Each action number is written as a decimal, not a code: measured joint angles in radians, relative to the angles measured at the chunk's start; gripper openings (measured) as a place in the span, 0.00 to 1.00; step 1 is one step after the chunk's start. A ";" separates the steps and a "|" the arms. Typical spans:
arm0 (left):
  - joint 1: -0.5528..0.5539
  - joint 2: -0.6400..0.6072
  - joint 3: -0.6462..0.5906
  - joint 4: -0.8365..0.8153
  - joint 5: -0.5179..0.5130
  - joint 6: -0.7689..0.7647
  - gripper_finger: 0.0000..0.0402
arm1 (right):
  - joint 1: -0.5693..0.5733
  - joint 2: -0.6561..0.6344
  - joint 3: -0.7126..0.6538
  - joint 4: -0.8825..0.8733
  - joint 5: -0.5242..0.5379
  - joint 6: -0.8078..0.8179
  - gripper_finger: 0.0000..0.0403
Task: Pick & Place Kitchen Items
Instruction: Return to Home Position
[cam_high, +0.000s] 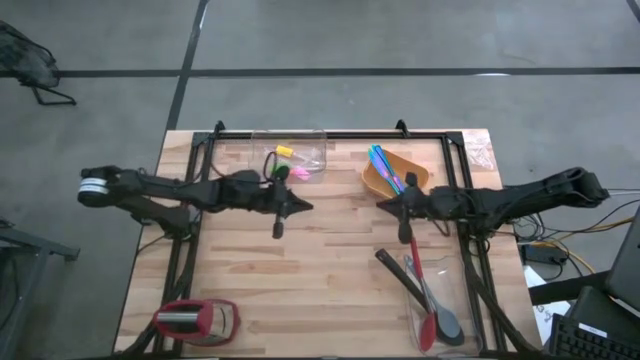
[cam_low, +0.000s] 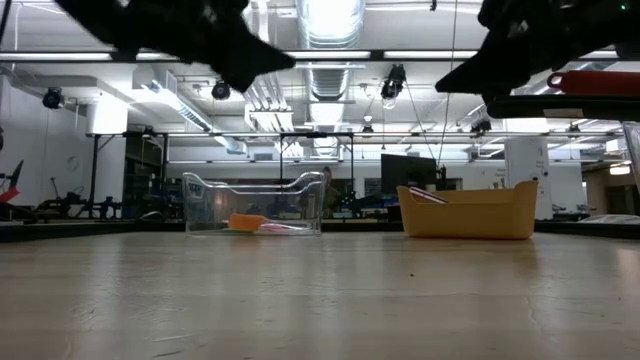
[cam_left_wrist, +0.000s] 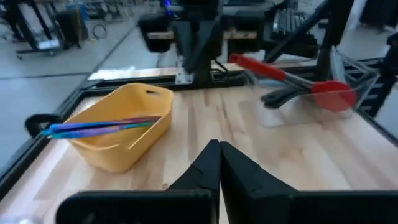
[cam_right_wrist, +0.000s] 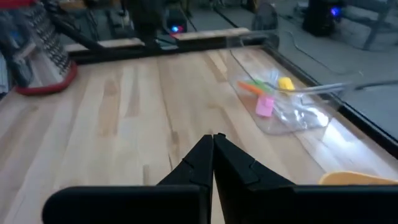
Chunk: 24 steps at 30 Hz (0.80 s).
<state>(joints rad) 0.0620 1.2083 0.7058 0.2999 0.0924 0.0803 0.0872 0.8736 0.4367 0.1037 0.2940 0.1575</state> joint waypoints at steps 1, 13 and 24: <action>0.003 -0.013 -0.043 0.049 0.000 -0.002 0.01 | 0.000 -0.013 -0.017 0.020 -0.018 -0.004 0.02; 0.019 -0.321 -0.357 0.245 -0.042 -0.093 0.01 | 0.000 -0.315 -0.196 0.065 -0.011 -0.021 0.02; 0.081 -0.502 -0.491 0.229 -0.058 -0.108 0.01 | -0.001 -0.556 -0.317 0.065 -0.087 -0.067 0.02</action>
<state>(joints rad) 0.1434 0.7061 0.2153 0.5292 0.0345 -0.0276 0.0864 0.3176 0.1198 0.1686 0.2072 0.0902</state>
